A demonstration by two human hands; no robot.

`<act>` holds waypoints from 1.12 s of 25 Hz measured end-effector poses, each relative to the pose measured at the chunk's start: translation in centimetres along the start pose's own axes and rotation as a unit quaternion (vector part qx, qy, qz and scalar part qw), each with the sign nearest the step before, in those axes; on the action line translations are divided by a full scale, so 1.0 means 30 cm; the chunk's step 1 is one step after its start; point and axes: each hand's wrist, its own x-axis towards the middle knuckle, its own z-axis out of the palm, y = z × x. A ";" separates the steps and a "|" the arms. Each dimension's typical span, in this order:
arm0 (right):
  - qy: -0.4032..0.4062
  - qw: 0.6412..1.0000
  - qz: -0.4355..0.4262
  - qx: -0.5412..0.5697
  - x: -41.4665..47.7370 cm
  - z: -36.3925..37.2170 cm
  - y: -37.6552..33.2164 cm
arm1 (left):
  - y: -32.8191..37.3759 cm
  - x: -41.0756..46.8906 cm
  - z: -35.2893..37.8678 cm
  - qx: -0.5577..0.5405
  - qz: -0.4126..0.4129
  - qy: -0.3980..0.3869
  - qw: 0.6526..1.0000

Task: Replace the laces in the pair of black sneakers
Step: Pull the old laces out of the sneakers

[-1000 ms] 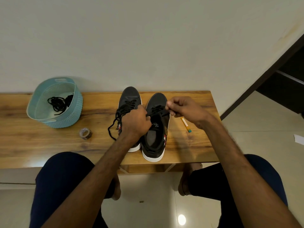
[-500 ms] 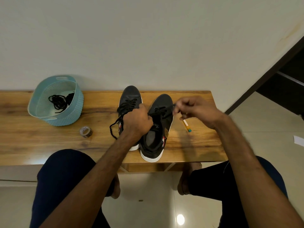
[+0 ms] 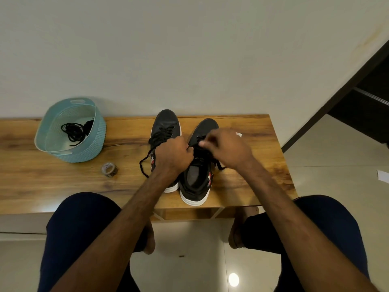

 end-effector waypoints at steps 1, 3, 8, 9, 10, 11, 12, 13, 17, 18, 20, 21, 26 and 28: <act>-0.029 0.999 -0.017 -0.039 0.002 0.037 -0.030 | 0.002 0.001 -0.001 0.003 -0.004 -0.002 1.000; -0.049 0.991 -0.034 -0.119 -0.008 0.098 -0.059 | 0.000 0.007 0.000 -0.003 -0.014 -0.010 1.000; 0.055 0.967 0.016 0.249 -0.028 -0.059 -0.007 | -0.008 0.013 -0.011 -0.052 -0.039 -0.032 0.997; 0.084 0.921 0.041 0.377 -0.039 -0.108 0.010 | -0.005 0.012 -0.012 -0.054 -0.040 -0.036 0.997; 0.099 0.857 0.059 0.502 -0.050 -0.143 0.021 | 0.001 0.010 -0.012 -0.056 -0.041 -0.041 0.997; 0.098 0.789 0.074 0.602 -0.061 -0.161 0.018 | 0.007 0.008 -0.012 -0.057 -0.040 -0.046 0.997; 0.091 0.741 0.089 0.660 -0.071 -0.161 0.006 | 0.010 0.009 -0.010 -0.056 -0.037 -0.051 0.996; 0.094 0.742 0.103 0.656 -0.077 -0.150 -0.011 | 0.007 0.013 -0.006 -0.054 -0.034 -0.051 0.997; 0.061 0.967 0.055 0.240 -0.072 -0.026 -0.043 | -0.019 0.015 0.003 -0.063 -0.032 -0.033 0.997; 0.030 0.978 0.043 0.204 -0.067 0.003 -0.045 | -0.019 0.011 0.003 -0.058 -0.027 -0.029 0.998; -0.002 0.993 0.018 0.114 -0.053 0.055 -0.058 | -0.022 0.009 0.007 -0.047 -0.018 -0.023 0.998; -0.012 0.998 0.011 0.064 -0.046 0.075 -0.062 | -0.025 0.011 0.010 -0.044 -0.016 -0.021 0.999; -0.028 0.995 -0.025 -0.090 -0.026 0.098 -0.077 | -0.016 0.009 0.007 -0.047 -0.035 -0.021 0.998; -0.036 0.996 -0.033 -0.069 -0.025 0.087 -0.076 | -0.008 0.009 0.003 -0.043 -0.049 -0.019 0.998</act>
